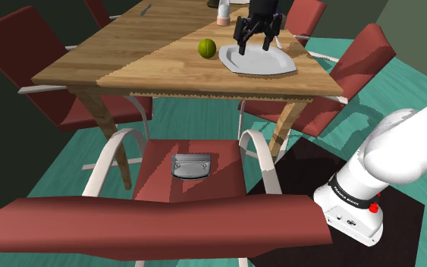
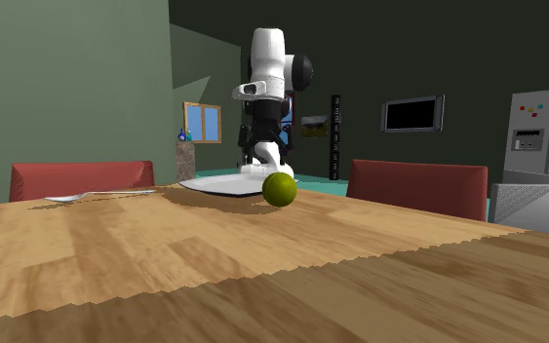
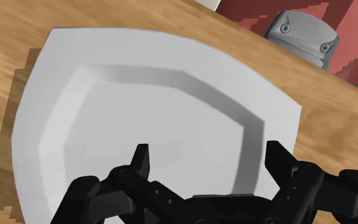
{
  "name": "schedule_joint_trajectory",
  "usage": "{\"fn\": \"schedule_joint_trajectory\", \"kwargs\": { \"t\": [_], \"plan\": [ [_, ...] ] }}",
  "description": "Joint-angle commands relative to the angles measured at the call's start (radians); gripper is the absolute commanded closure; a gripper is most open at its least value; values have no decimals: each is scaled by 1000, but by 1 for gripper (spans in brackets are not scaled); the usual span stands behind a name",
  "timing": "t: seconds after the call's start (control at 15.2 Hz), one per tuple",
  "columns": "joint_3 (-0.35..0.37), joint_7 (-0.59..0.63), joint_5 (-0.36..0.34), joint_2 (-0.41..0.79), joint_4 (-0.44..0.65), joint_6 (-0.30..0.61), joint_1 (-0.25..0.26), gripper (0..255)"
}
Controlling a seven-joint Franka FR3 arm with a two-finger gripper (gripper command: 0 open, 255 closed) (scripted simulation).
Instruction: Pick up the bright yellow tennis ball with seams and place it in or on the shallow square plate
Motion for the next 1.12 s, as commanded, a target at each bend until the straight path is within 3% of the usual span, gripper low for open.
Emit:
{"fn": "schedule_joint_trajectory", "kwargs": {
  "t": [0.0,0.4,0.79,1.06],
  "plan": [
    [16,45,0,88,91,-9,-1,0],
    [41,162,-16,348,396,-69,1,0],
    [46,260,-42,633,786,-189,19,0],
    [45,259,-39,615,706,-127,17,0]
  ]
}}
